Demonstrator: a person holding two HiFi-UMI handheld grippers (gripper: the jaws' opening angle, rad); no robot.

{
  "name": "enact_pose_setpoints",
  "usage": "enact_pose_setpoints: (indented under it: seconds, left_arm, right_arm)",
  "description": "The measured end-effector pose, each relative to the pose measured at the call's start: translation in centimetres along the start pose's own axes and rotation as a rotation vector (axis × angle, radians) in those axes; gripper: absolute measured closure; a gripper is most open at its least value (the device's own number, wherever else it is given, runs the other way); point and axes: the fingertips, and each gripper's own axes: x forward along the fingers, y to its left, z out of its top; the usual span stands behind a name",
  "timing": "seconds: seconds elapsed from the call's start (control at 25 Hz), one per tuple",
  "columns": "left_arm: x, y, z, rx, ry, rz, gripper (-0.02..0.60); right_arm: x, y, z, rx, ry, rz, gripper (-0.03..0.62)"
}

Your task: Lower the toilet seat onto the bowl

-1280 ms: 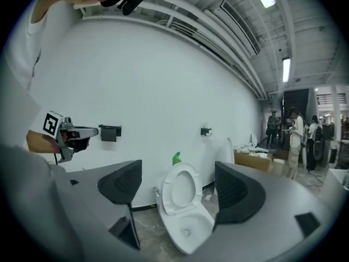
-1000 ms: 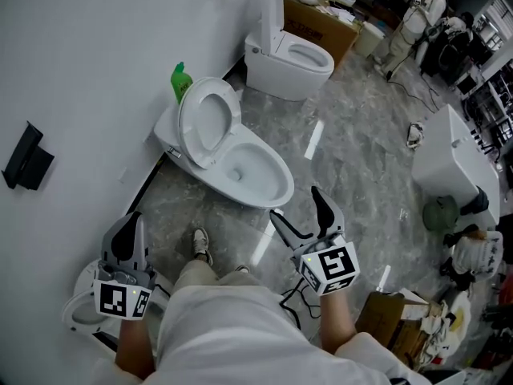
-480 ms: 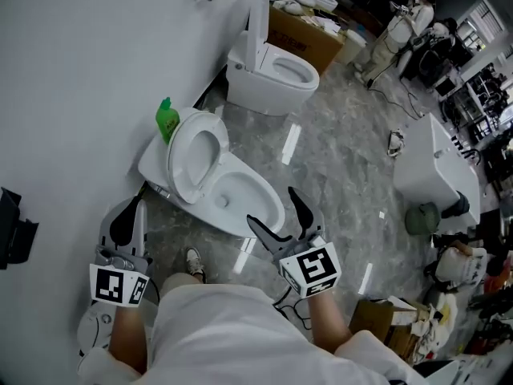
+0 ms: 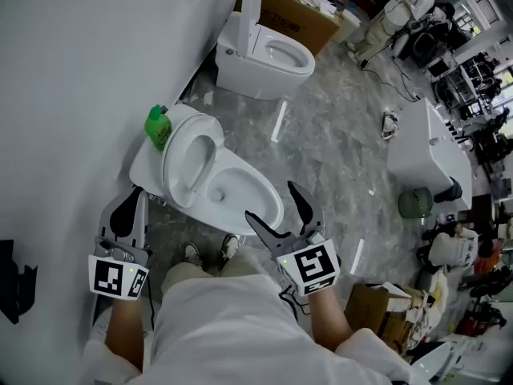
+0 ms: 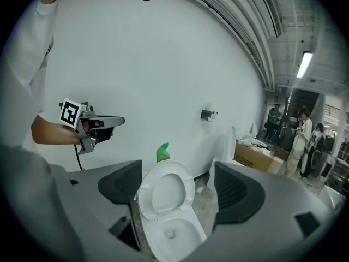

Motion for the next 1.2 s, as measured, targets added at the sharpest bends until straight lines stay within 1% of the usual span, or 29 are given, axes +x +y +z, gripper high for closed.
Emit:
enact_pose_setpoints:
  seconds: [0.08, 0.24, 0.36, 0.44, 0.56, 0.72, 0.88, 1.04, 1.2]
  left_arm:
    - [1.1, -0.2, -0.3, 0.005, 0.003, 0.01, 0.581]
    - [1.8, -0.3, 0.1, 0.003, 0.005, 0.068, 0.581]
    - [1.6, 0.1, 1.0, 0.035, 0.017, 0.109, 0.581]
    - [1.4, 0.8, 0.9, 0.026, 0.023, 0.151, 0.581]
    - [0.8, 1.3, -0.6, -0.003, 0.044, 0.201, 0.581]
    - [-0.2, 1.6, -3.0, -0.044, 0.069, 0.247, 0.58]
    - [-1.6, 2.3, -5.0, -0.075, 0.09, 0.302, 0.58]
    - [-2.8, 3.0, -5.8, -0.088, 0.097, 0.346, 0.581]
    - [-3.6, 3.3, -6.3, -0.093, 0.101, 0.376, 0.581]
  right_arm:
    - [1.4, -1.0, 0.0, -0.014, -0.009, 0.021, 0.213]
    - [4.3, -2.2, -0.2, -0.076, 0.0, 0.094, 0.212]
    - [6.8, -2.0, 0.2, -0.132, 0.004, 0.18, 0.212]
    - [8.9, -1.4, 0.3, -0.174, 0.015, 0.25, 0.213]
    - [12.4, 0.0, -0.6, -0.253, 0.051, 0.346, 0.212]
    - [16.3, 1.6, -2.1, -0.405, 0.093, 0.426, 0.212]
    - [19.9, 2.8, -3.7, -0.573, 0.135, 0.48, 0.212]
    - [23.2, 4.2, -5.2, -0.76, 0.163, 0.525, 0.212]
    - [26.1, 5.2, -6.6, -0.936, 0.186, 0.548, 0.212]
